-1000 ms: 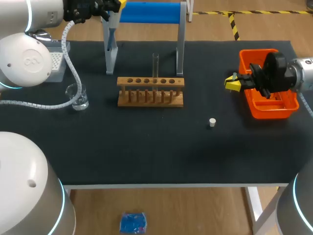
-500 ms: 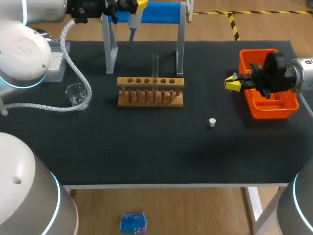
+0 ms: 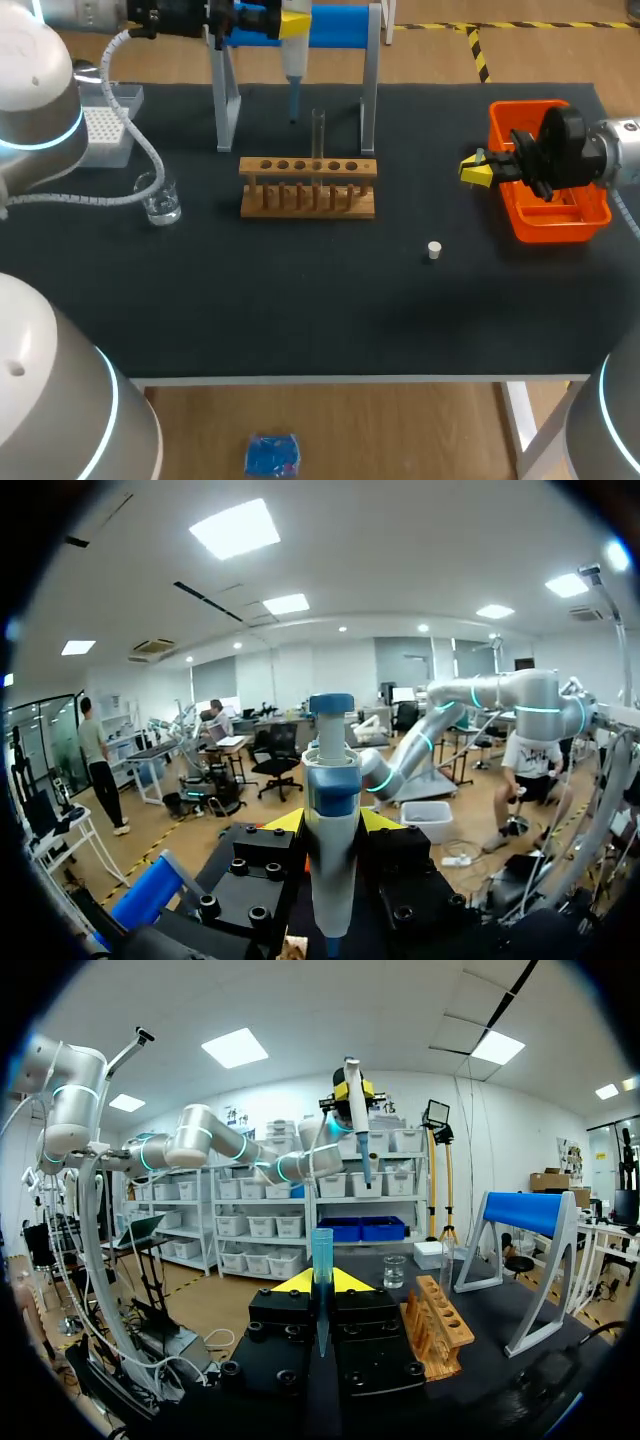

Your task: Invert the test tube, pick up the pipette, mount the tip to pipette, aspirate from beaker and dispense into the tube, eject the tip, return the pipette, and cap with the stopper.

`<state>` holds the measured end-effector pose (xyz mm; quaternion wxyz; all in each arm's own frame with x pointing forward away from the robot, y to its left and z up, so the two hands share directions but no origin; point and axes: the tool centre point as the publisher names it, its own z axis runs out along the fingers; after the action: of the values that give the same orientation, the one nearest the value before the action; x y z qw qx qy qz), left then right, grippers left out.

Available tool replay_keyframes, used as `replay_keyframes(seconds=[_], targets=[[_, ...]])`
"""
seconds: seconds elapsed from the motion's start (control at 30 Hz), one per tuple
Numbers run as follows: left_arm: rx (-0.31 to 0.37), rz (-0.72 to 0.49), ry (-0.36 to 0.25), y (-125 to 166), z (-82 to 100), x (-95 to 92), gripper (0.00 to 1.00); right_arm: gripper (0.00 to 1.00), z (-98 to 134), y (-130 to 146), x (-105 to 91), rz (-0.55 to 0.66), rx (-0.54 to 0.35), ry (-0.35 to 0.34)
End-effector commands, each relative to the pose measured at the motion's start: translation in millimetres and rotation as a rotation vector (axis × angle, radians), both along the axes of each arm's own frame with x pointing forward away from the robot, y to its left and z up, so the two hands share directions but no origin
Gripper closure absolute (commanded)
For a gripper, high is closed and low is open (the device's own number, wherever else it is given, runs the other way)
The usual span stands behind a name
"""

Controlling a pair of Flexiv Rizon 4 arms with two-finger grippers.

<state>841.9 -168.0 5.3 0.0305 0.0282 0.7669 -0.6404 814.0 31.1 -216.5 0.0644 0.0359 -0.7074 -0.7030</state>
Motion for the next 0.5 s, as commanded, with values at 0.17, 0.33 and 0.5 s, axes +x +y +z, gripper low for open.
replay_keyframes(seconds=[0.17, 0.33, 0.5], targets=[[-0.008, -0.257, 0.058, -26, -7.7, -7.9, 1.00, 1.00, 1, -1, 0.1, 0.002, -0.002, 0.001], [-0.021, -0.231, 0.060, -37, -15.3, -12.1, 1.00, 1.00, 1, -1, 0.1, 0.002, -0.002, 0.001], [0.000, -0.159, 0.063, -38, -23.2, -12.6, 1.00, 1.00, 1, -1, 0.1, 0.002, -0.002, 0.001]])
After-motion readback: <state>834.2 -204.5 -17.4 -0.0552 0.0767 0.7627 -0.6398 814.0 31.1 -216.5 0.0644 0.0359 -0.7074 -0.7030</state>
